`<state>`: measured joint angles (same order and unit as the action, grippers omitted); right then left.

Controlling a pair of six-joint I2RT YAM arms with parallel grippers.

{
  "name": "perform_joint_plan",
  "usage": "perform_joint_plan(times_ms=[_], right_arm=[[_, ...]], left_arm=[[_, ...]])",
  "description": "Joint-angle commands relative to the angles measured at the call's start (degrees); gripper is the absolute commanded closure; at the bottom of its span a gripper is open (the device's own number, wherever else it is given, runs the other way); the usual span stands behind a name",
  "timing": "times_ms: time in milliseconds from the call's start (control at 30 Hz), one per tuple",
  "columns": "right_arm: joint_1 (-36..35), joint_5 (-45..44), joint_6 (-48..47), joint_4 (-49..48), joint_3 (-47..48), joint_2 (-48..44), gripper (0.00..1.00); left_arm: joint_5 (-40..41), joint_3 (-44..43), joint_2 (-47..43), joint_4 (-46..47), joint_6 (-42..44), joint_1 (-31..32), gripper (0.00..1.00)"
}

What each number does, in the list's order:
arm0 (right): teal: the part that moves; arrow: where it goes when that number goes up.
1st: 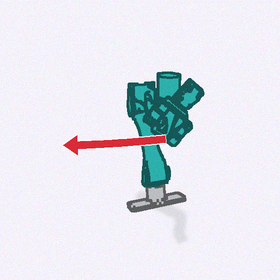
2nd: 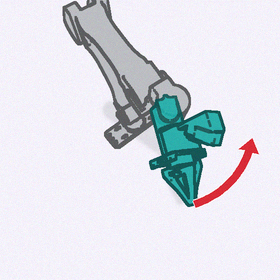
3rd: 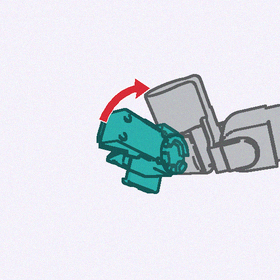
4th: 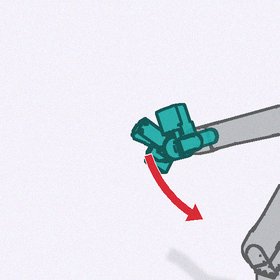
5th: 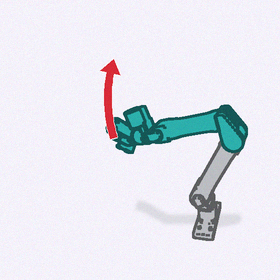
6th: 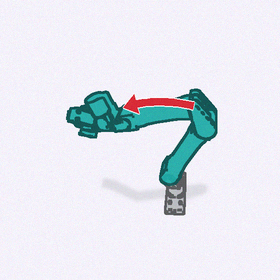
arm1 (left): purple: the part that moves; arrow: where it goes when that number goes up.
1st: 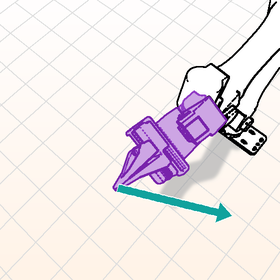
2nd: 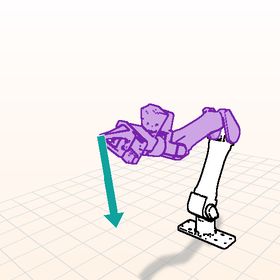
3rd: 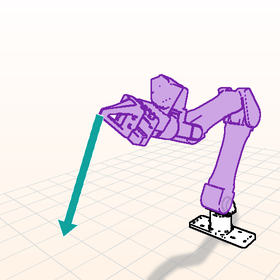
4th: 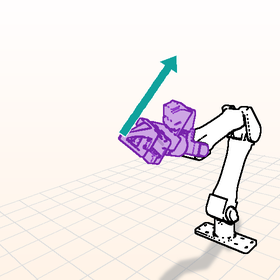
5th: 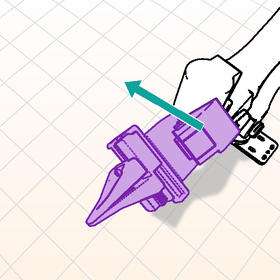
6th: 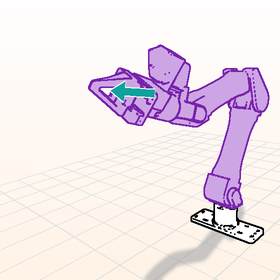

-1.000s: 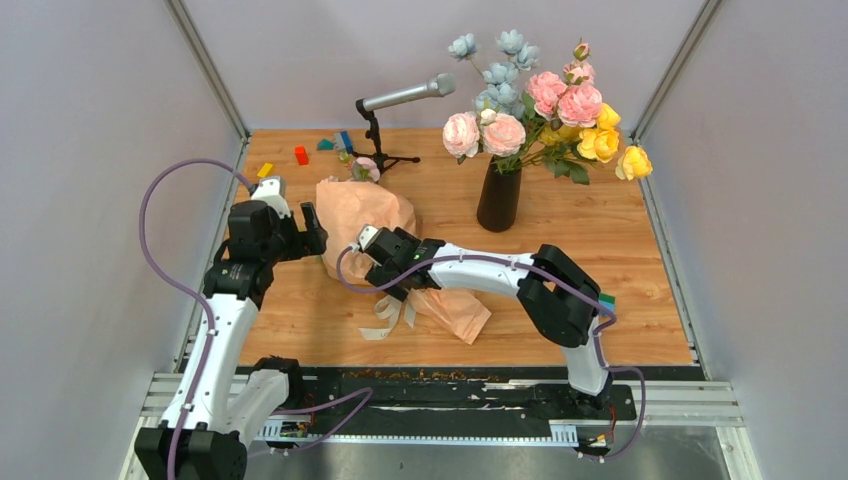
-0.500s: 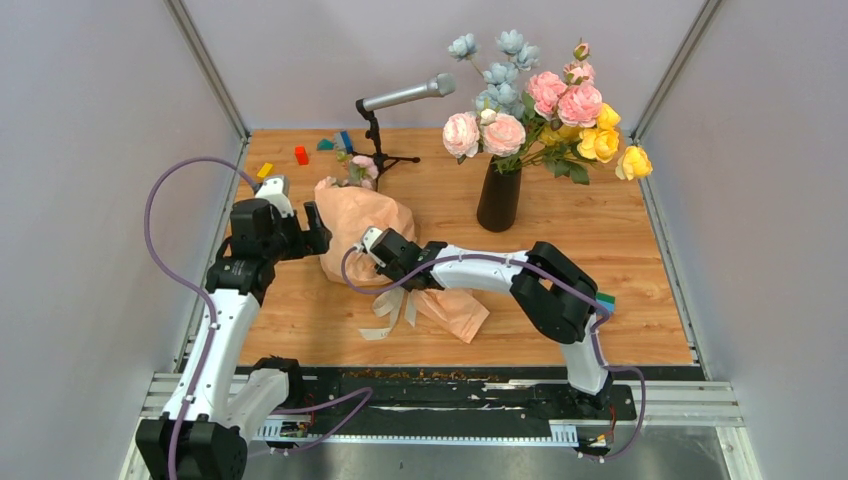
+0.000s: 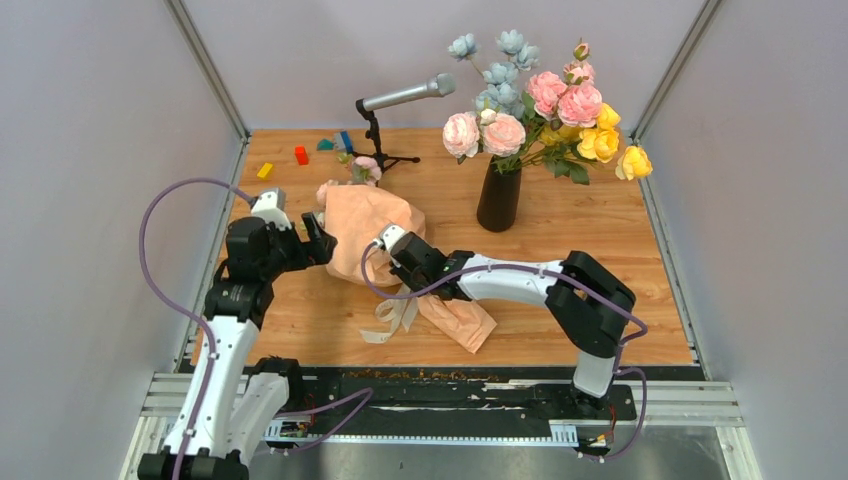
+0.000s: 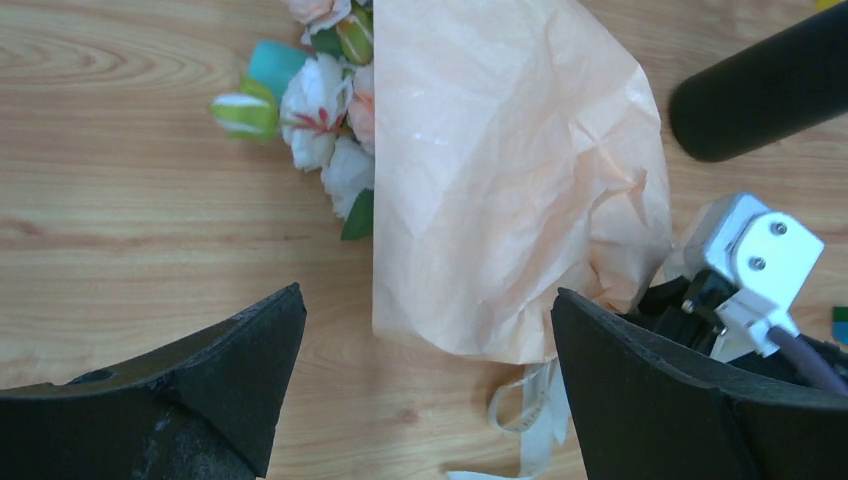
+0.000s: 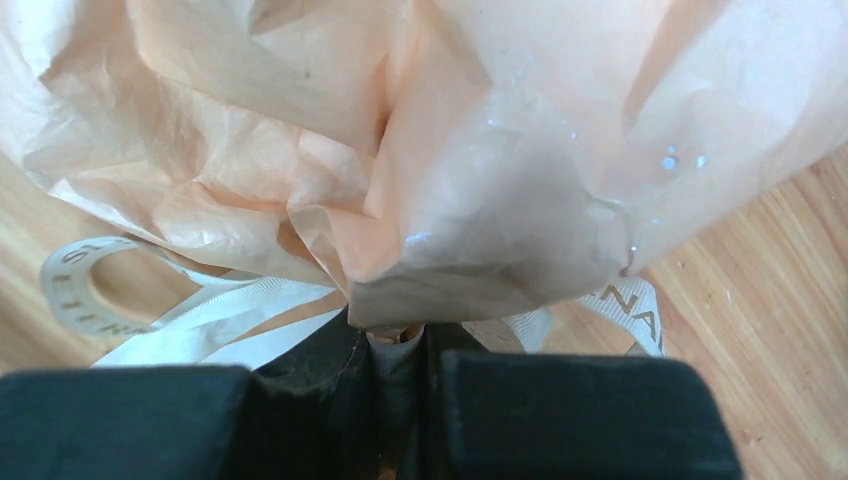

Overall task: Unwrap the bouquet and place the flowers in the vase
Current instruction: Pick up the fake flower at the center of the board.

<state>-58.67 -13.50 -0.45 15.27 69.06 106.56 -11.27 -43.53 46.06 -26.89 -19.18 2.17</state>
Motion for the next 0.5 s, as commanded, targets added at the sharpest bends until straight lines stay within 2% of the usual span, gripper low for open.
perform_joint_plan(times_ms=[0, 200, 367, 467], right_arm=[[0.22, 1.4, 5.17, -10.14, -2.99, -8.41, 1.0], [0.23, 6.38, 7.38, -16.62, -6.37, -14.71, 1.0], [0.23, 10.14, 7.27, -16.97, -6.02, -17.08, 1.0], [0.21, 11.32, 7.65, -17.34, -7.16, -19.76, 1.0]], left_arm=[[-3.98, 4.59, -6.75, 3.92, -7.78, 0.97, 0.0], [2.41, 8.23, -10.32, 4.43, -14.61, 8.62, 0.0], [8.11, 15.3, -17.56, 13.46, -23.85, 17.5, 0.0], [9.89, 15.68, -18.04, 13.91, -24.97, 21.34, 0.0]])
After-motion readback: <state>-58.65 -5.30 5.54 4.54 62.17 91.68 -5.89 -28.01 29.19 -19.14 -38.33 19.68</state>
